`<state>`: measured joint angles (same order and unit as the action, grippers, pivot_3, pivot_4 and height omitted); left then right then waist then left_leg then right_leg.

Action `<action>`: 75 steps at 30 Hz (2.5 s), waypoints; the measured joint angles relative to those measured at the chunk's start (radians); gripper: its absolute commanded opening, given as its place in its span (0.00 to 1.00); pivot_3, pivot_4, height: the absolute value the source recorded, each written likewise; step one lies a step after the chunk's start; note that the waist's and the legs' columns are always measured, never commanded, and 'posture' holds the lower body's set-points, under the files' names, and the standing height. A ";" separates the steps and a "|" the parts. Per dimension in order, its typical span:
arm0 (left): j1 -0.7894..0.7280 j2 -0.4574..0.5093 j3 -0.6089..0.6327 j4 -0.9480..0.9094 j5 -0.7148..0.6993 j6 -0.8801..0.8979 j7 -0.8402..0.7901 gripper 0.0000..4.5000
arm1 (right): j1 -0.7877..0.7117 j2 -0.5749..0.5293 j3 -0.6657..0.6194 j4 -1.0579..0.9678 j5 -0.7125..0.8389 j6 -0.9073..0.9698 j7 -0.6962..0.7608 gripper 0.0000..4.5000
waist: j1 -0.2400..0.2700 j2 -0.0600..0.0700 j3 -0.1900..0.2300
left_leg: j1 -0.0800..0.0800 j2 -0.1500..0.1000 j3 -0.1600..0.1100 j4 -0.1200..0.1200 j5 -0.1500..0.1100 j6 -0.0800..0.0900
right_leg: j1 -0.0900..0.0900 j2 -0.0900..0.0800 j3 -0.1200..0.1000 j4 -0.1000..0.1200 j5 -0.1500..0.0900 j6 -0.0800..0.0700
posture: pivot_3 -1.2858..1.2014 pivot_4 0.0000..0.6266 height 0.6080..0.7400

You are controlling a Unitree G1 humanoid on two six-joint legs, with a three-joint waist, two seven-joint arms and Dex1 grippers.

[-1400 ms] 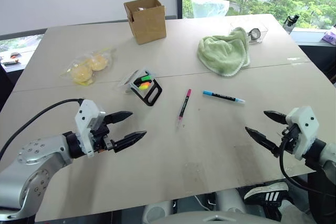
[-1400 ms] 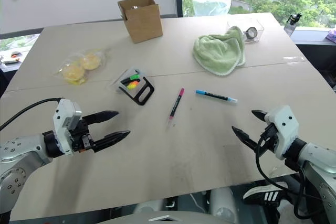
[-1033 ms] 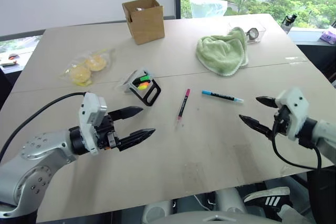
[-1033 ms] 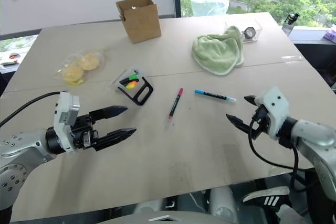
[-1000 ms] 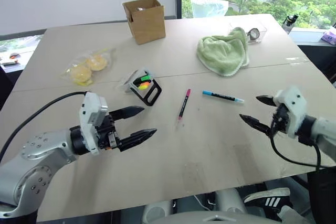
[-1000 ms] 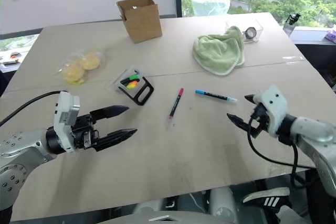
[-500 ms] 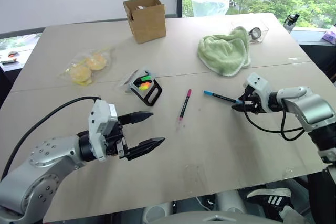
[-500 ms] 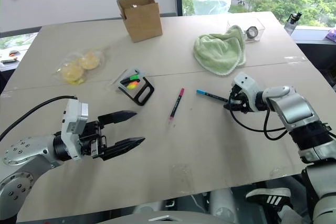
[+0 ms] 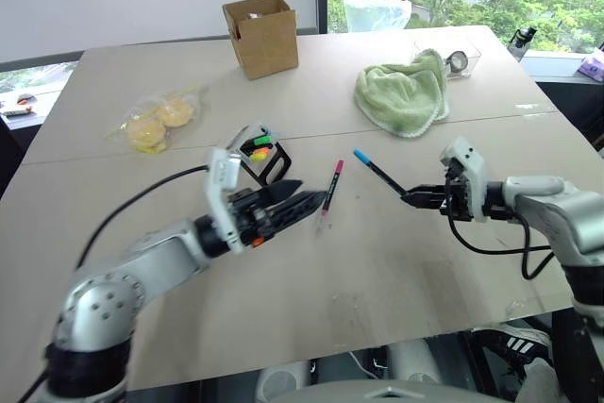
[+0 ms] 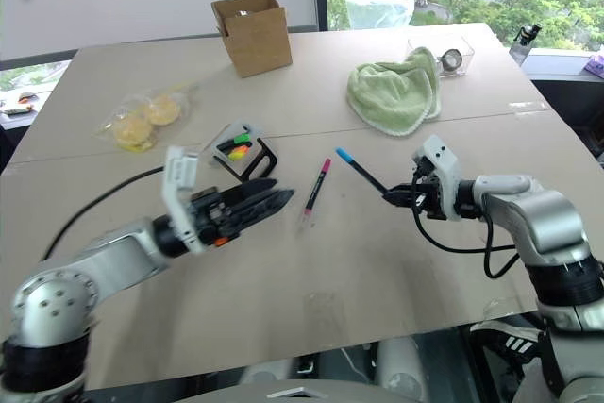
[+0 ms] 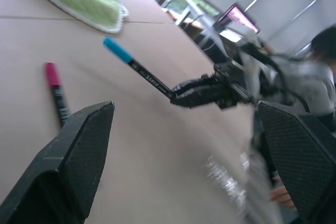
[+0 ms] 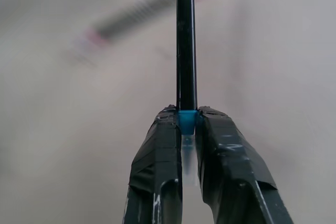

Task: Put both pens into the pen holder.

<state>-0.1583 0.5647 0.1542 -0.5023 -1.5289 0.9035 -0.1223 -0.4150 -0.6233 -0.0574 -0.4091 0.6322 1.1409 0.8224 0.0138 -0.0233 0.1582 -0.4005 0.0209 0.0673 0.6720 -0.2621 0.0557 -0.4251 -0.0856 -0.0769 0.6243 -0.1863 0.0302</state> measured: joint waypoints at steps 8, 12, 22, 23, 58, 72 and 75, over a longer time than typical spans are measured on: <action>-0.101 -0.092 -0.067 0.099 -0.055 -0.008 0.119 0.75 | 0.088 0.150 -0.098 -0.285 0.216 0.193 -0.213 0.00 | 0.001 -0.001 0.000 | 0.002 -0.001 0.000 0.000 -0.002 0.003 | 0.002 0.001 -0.003 -0.001 -0.003 -0.004 | 0.52 0.24 1.00; -0.118 -0.101 -0.078 0.105 -0.062 -0.009 0.120 0.47 | 0.089 0.162 -0.097 -0.313 0.251 0.207 -0.237 0.00 | 0.001 -0.001 0.000 | 0.002 -0.001 0.000 0.000 -0.002 0.004 | 0.002 0.001 -0.003 -0.001 -0.003 -0.004 | 0.52 0.24 1.00; -0.171 -0.075 -0.082 0.120 -0.082 0.005 0.102 0.00 | 0.093 0.157 -0.061 -0.317 0.284 0.122 -0.314 0.51 | 0.000 -0.001 0.000 | 0.002 -0.002 0.000 0.000 0.000 0.000 | 0.002 0.001 -0.002 -0.001 -0.003 -0.004 | 0.52 0.24 1.00; -0.175 -0.060 -0.082 0.110 -0.080 0.006 0.106 0.00 | 0.100 0.123 -0.062 -0.319 0.288 0.102 -0.292 0.62 | 0.001 -0.001 0.000 | 0.002 -0.002 0.000 0.000 0.000 0.001 | 0.002 0.001 -0.002 -0.001 -0.003 -0.003 | 0.52 0.24 1.00; -0.284 0.244 -0.275 -0.156 1.340 -0.393 -0.257 0.00 | 0.223 -0.163 -0.170 -0.287 0.185 -0.390 -0.030 0.98 | 0.009 -0.005 0.008 | 0.000 0.000 0.002 -0.003 -0.002 0.004 | 0.001 0.001 -0.002 -0.006 -0.005 0.000 | 0.52 0.24 1.00; -0.288 0.231 -0.274 -0.153 1.471 -0.338 -0.285 0.00 | 0.199 -0.162 -0.147 -0.282 0.203 -0.405 -0.052 0.98 | 0.007 -0.006 0.008 | 0.001 0.000 0.002 -0.002 -0.002 0.004 | 0.001 0.002 -0.002 -0.006 -0.003 0.004 | 0.52 0.24 1.00; -0.278 0.229 -0.274 -0.150 1.505 -0.321 -0.285 0.00 | 0.191 -0.162 -0.149 -0.282 0.215 -0.415 -0.049 0.98 | 0.006 -0.006 0.008 | 0.001 0.000 0.002 -0.002 -0.002 0.004 | 0.001 0.002 -0.002 -0.005 -0.003 0.004 | 0.52 0.24 1.00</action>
<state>-0.4361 0.7941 -0.1200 -0.6518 -0.0236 0.5829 -0.4076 -0.2239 -0.7851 -0.2066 -0.6911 0.8470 0.7259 0.7738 0.0199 -0.0292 0.1665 -0.3999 0.0205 0.0697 0.6695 -0.2644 0.0592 -0.4245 -0.0840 -0.0785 0.6189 -0.1889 0.0342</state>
